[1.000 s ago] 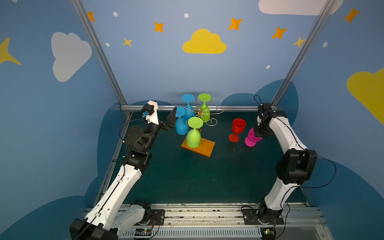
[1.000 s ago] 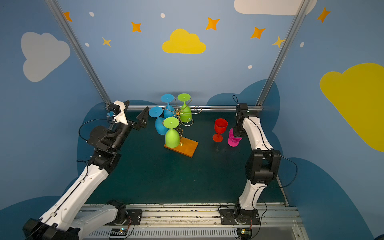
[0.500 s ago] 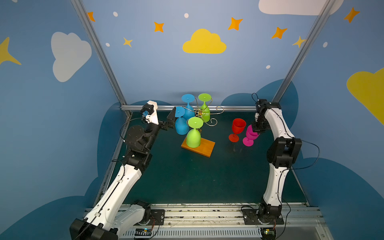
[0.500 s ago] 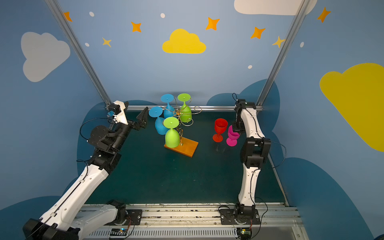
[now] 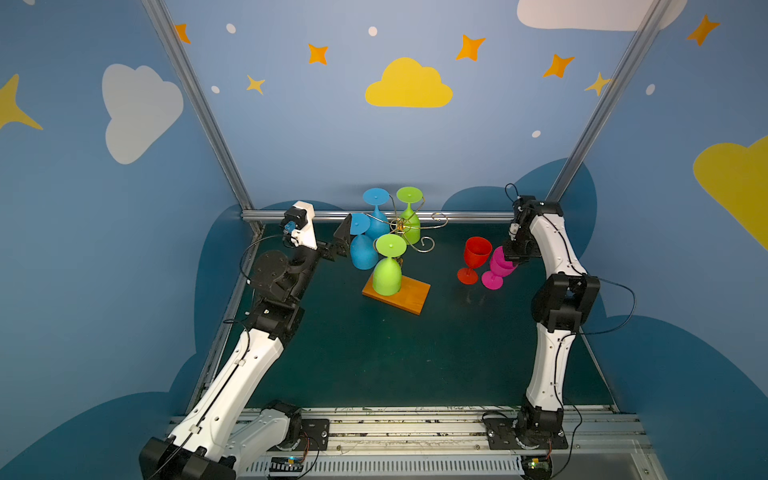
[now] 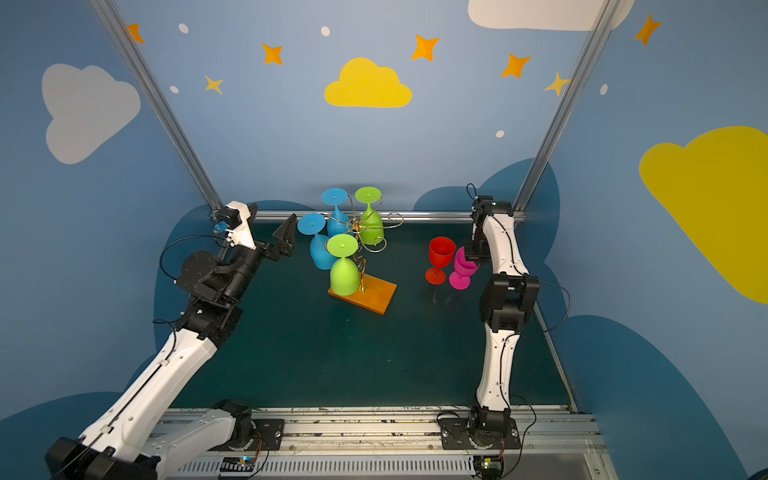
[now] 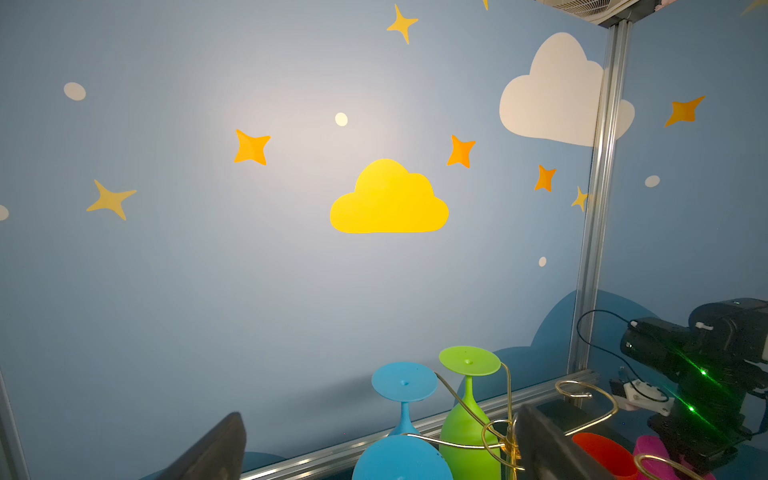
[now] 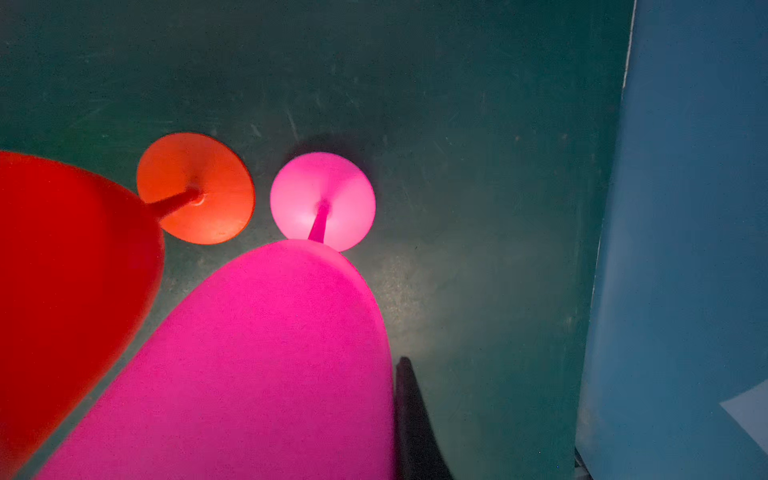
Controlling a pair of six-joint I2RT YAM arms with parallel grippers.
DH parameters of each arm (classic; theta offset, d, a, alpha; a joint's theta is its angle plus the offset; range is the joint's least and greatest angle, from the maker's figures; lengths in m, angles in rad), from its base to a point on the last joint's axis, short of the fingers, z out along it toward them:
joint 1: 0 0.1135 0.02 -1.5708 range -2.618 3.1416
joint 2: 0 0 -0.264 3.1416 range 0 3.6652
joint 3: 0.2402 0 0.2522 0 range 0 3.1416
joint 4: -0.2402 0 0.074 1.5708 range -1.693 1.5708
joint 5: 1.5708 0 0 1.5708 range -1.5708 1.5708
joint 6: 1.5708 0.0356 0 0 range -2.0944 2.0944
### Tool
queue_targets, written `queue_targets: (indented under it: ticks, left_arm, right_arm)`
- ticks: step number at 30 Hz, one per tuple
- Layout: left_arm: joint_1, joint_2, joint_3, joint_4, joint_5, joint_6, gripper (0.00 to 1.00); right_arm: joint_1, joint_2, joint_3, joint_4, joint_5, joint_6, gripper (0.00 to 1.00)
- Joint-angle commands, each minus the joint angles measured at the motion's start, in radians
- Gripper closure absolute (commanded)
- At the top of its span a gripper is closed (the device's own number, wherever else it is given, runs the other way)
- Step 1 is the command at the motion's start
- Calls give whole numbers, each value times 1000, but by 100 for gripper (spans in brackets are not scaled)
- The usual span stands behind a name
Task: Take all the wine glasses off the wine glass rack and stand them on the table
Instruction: 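Open the right gripper and lift it off the magenta glass, then move the right gripper toward the green glasses on the rack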
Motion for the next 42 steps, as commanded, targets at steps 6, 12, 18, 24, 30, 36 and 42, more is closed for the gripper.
queue_targets:
  ticks: [6,12,18,24,30,36,42]
  left_arm:
    - [5,-8,28,-7,-2,-17,0]
    - [4,-12,28,-13,-5,-20,0]
    - [4,-12,35,-38,-28,-24,0]
    - [6,11,76,-131,-95,-48,1]
    - [29,65,204,-348,-66,-170,2]
    - [179,117,263,-448,244,-442,9]
    - [276,100,215,-436,396,-544,10]
  right_arm:
    - [-5,14,45,-18,-35,-15,75]
    - [-10,-25,46,1,-74,-24,57]
    - [-23,-89,45,37,-124,-6,48]
    - [-29,-176,28,116,-149,34,43]
    - [-31,-379,-153,309,-282,76,41]
    - [-32,-748,-662,826,-491,160,39]
    - [-26,-1009,-963,1059,-656,313,37]
